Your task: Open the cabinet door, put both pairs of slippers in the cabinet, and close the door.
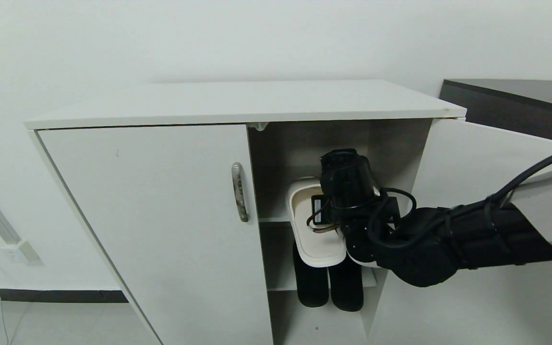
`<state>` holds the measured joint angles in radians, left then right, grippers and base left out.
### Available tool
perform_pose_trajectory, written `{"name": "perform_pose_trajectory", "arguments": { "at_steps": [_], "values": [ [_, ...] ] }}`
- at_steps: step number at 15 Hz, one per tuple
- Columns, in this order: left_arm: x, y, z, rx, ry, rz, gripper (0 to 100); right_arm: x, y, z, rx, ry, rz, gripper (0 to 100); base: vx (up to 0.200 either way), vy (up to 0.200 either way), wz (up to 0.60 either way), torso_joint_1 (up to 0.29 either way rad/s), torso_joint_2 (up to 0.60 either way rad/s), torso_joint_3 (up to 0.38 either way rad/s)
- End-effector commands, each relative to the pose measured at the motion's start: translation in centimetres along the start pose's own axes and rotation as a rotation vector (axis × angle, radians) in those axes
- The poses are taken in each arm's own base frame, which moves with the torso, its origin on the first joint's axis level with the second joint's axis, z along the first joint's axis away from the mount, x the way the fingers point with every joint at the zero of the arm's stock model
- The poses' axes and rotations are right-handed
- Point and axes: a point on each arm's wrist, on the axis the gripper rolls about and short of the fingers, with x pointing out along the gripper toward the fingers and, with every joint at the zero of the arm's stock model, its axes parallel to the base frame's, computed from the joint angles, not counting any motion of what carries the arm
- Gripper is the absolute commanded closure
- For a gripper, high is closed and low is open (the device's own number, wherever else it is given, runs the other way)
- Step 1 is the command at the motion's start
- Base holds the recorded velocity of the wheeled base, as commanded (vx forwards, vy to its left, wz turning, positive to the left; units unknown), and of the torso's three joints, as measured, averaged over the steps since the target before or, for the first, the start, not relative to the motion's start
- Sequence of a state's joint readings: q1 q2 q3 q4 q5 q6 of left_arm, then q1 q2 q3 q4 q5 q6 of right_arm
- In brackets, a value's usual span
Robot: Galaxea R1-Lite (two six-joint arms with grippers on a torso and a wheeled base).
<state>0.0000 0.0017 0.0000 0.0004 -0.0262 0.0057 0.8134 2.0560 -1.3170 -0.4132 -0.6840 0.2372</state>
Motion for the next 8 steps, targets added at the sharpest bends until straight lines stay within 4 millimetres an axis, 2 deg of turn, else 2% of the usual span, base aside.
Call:
{"name": "perform_pose_trajectory", "arguments": {
  "at_steps": [1,6,8],
  "values": [
    [0.0,0.0,0.0,0.0,-0.001,0.0,100,1.2,-0.2,0.0,0.006,0.003,0.008,100,0.0,0.0,0.0,0.0,0.0,0.0],
    [0.0,0.0,0.0,0.0,0.001,0.0,100,5.0,0.2,0.2,0.034,-0.019,-0.008,100,0.0,0.0,0.0,0.0,0.0,0.0],
    [0.0,0.0,0.0,0.0,-0.001,0.0,100,5.5,0.5,0.4,0.032,-0.034,-0.01,100,0.0,0.0,0.0,0.0,0.0,0.0]
  ]
}}
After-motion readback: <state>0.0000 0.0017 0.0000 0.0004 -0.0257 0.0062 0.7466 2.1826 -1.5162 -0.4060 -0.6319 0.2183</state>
